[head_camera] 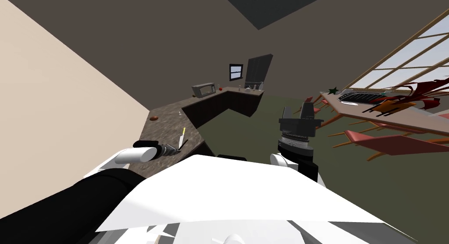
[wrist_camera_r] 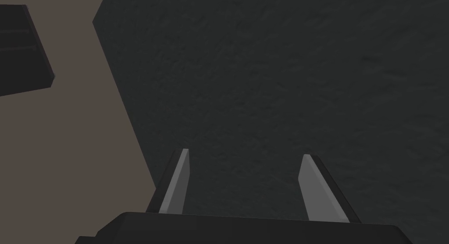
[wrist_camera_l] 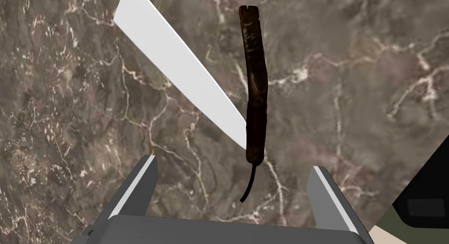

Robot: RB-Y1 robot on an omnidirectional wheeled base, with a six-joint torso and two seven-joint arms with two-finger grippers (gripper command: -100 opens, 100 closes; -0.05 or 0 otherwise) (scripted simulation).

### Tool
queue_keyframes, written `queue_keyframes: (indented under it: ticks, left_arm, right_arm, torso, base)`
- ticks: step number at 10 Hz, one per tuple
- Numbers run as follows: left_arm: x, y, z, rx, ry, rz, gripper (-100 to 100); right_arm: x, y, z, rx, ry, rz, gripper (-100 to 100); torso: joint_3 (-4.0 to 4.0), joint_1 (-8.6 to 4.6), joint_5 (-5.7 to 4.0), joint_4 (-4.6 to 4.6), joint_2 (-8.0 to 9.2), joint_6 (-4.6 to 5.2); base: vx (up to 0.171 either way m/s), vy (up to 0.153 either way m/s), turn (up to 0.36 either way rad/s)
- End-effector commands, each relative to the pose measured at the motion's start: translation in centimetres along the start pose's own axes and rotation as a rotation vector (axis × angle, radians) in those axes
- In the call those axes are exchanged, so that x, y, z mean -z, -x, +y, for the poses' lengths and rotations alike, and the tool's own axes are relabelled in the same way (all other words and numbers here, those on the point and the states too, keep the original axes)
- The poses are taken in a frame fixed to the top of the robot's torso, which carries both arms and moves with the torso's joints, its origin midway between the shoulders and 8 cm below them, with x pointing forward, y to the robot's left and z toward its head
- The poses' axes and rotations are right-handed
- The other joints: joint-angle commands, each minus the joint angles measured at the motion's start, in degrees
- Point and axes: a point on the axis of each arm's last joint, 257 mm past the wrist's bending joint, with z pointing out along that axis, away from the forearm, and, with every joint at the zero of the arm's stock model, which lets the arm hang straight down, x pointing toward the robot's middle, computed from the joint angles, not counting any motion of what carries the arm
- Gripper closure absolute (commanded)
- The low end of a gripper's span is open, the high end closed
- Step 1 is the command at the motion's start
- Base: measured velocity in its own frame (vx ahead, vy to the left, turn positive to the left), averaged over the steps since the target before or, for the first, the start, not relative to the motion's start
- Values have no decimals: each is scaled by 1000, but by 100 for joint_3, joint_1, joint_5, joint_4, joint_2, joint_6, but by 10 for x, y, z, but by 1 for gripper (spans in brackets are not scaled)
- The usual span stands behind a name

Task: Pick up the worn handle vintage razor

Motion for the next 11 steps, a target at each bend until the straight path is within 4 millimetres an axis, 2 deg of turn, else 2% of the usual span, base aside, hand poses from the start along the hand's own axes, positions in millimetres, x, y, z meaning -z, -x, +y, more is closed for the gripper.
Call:
queue_keyframes:
  ticks: [1, 6, 7, 8, 9, 11]
  left_arm:
    - [1, 6, 5, 30, 35, -37, -100]
    - [4, 22, 21, 90, 117, -119, -100]
    - [3, 19, 17, 82, 105, -106, -100]
    - [3, 20, 18, 84, 108, -109, 0]
    - [-5, 25, 18, 88, 106, -109, -100]
    - [-14, 31, 18, 92, 105, -110, -100]
  right_arm:
    - [0, 0, 0, 0, 0, 0, 0]
    - [0, 0, 0, 0, 0, 0, 0]
    - [0, 0, 0, 0, 0, 0, 0]
    - [0, 0, 0, 0, 0, 0, 0]
    - [0, 0, 0, 0, 0, 0, 0]
    - [0, 0, 0, 0, 0, 0, 0]
  torso:
    - [0, 0, 0, 0, 0, 0]
    - [5, -1, 0, 2, 10, -1]
    - [7, 1, 0, 3, 14, -1]
    - [12, 1, 0, 5, 23, -3]
    - [17, 0, 0, 6, 29, -3]
    - [17, -1, 0, 6, 29, -2]
  base:
    - [78, -5, -58]
    - [63, 3, -37]
    - [20, 4, -8]
    - [0, 0, 0]
    - [11, -2, -27]
    - [16, -5, -27]
